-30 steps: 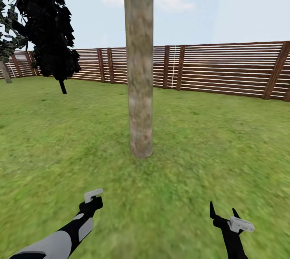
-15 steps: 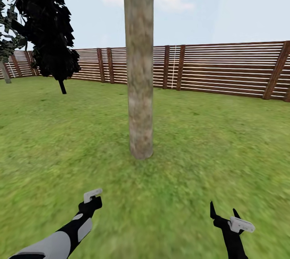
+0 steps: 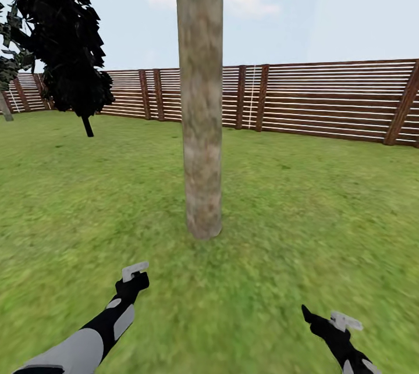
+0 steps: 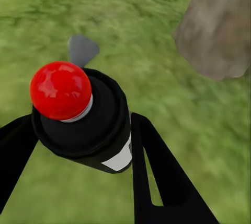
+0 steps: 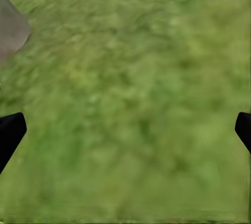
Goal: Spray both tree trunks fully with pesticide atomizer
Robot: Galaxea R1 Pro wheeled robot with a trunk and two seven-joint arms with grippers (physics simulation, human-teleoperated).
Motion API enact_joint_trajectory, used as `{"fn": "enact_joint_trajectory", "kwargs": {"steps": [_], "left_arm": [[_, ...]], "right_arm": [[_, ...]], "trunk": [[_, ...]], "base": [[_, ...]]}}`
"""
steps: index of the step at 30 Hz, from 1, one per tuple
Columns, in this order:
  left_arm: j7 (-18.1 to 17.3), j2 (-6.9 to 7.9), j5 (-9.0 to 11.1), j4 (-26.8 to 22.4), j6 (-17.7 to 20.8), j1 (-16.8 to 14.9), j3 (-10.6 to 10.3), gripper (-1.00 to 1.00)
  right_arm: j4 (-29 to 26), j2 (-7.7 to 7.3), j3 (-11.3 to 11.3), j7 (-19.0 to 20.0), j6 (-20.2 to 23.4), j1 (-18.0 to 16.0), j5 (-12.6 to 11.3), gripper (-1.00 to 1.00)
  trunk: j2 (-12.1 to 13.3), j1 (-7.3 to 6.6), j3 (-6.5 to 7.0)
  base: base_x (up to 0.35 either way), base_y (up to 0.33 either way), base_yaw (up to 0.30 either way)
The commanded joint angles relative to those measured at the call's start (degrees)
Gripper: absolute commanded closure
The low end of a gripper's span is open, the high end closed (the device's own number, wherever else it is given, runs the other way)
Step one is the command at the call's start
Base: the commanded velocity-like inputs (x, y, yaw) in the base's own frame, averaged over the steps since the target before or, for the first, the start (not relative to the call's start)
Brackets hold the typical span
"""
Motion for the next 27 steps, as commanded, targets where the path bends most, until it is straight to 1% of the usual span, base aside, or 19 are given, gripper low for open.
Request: {"fn": "enact_joint_trajectory", "kwargs": {"steps": [1,3,4,8,11,12,13,15,16,17,18,19,20,21,23,24,25,26,27], "left_arm": [[0.01,-0.01,-0.02,-0.01,0.0,0.0,-0.01,1.0],[0.01,0.03,-0.02,-0.01,0.0,0.0,-0.01,1.0],[0.01,0.05,-0.02,-0.01,0.0,0.0,-0.01,1.0],[0.01,0.06,-0.02,-0.01,0.0,0.0,-0.01,1.0],[-0.01,0.09,-0.44,-1.12,0.03,0.0,-0.17,1.0],[-0.03,0.11,-0.95,-2.18,0.07,0.0,-0.27,1.0],[-0.01,0.13,-2.56,-4.34,0.22,-0.02,-0.52,1.0],[-0.01,0.09,-8.04,-7.89,2.35,-0.06,-1.35,1.0],[-0.18,-0.03,-11.1,-9.09,4.42,-0.07,-1.56,1.0],[-1.52,-0.2,-15.77,-11.09,8.05,-0.08,-1.75,1.0],[-4.85,-0.31,-19.63,-13.35,11.37,-0.1,-1.85,1.0],[-10.26,-0.3,-22.5,-15.55,14.37,-0.16,-1.89,1.0],[-14.37,-0.26,-23.87,-16.8,16.22,-0.21,-1.91,1.0],[-20.91,-0.16,-25.49,-18.19,18.88,-0.36,-1.92,1.0],[-29.46,0.0,-27.74,-19.08,21.44,-0.57,-1.91,1.0],[-35.02,0.12,-30.21,-19.38,22.4,-0.9,-1.88,1.0],[-38.21,0.16,-32.28,-19.5,22.78,-1.22,-1.89,1.0],[-45.38,0.21,-38.23,-19.57,23.19,-2.01,-1.87,1.0],[-50.92,0.22,-42.88,-19.61,23.32,-2.45,-1.86,1.0]], "right_arm": [[-1.19,0.0,1.93,0.03,3.03,0.01,0.01,-1.0],[-2.54,-0.03,5.95,0.12,7.08,0.01,-0.13,-1.0],[-2.87,-0.01,7.04,0.15,8.04,0.01,-0.23,-1.0],[-3.24,0.0,8.21,0.09,8.78,0.01,-0.26,-1.0],[-7.91,0.09,8.18,-0.01,8.42,0.01,-0.14,-1.0],[-9.53,0.16,8.2,-0.04,8.36,0.01,-0.08,-1.0],[-11.88,0.29,8.43,-0.11,8.31,0.01,0.01,-1.0],[-14.99,0.18,10.79,0.09,8.78,0.01,0.07,-1.0],[-15.75,0.02,13.15,0.21,9.08,0.01,0.05,-1.0],[-16.61,-0.19,17.6,0.39,9.82,0.01,0.03,-1.0],[-17.95,-0.42,22.51,1.29,10.94,0.01,0.02,-1.0],[-19.16,-0.59,27.15,3.57,12.82,0.01,0.02,-1.0],[-19.62,-0.71,29.53,5.68,14.5,0.01,0.02,-1.0],[-20.01,-0.85,31.97,9.55,17.66,0.01,0.02,-1.0],[-20.26,-0.93,33.53,15.44,21.93,-0.17,0.05,-1.0],[-20.42,-0.96,34.08,19.3,23.97,-0.39,0.07,-1.0],[-20.55,-0.97,34.31,21.23,24.75,-0.48,0.08,-1.0],[-20.75,-0.98,34.72,24.5,25.58,-0.61,0.09,-1.0],[-20.94,-0.98,35.39,27.23,25.88,-0.65,0.1,-1.0]], "trunk": [[0.0,0.0,0.0],[0.0,0.0,0.0],[0.0,0.0,0.0],[0.0,0.0,0.0],[0.0,0.0,0.0],[0.0,0.0,0.0],[0.0,0.0,0.0],[0.0,0.0,0.0],[0.0,0.0,0.0],[0.0,0.0,0.0],[0.0,0.0,0.0],[0.0,0.0,0.0],[0.0,0.0,0.0],[0.0,0.0,0.0],[0.0,0.0,0.0],[0.0,0.0,0.0],[0.0,0.0,0.0],[0.0,0.0,0.0],[0.0,0.0,0.0]], "base": [[0.081,0.0,0.0],[0.137,0.0,0.0],[0.191,0.0,0.0],[0.166,0.0,0.0],[0.033,0.0,0.0],[0.013,0.0,0.0],[0.007,0.0,0.0],[0.003,0.0,0.0],[0.001,0.0,0.0],[0.0,0.0,0.0],[0.0,0.0,0.0],[0.0,0.0,0.0],[0.0,0.0,0.0],[0.0,0.0,0.0],[0.0,0.0,0.0],[0.0,0.0,0.0],[0.0,0.0,0.0],[0.0,0.0,0.0],[0.0,0.0,0.0]]}}
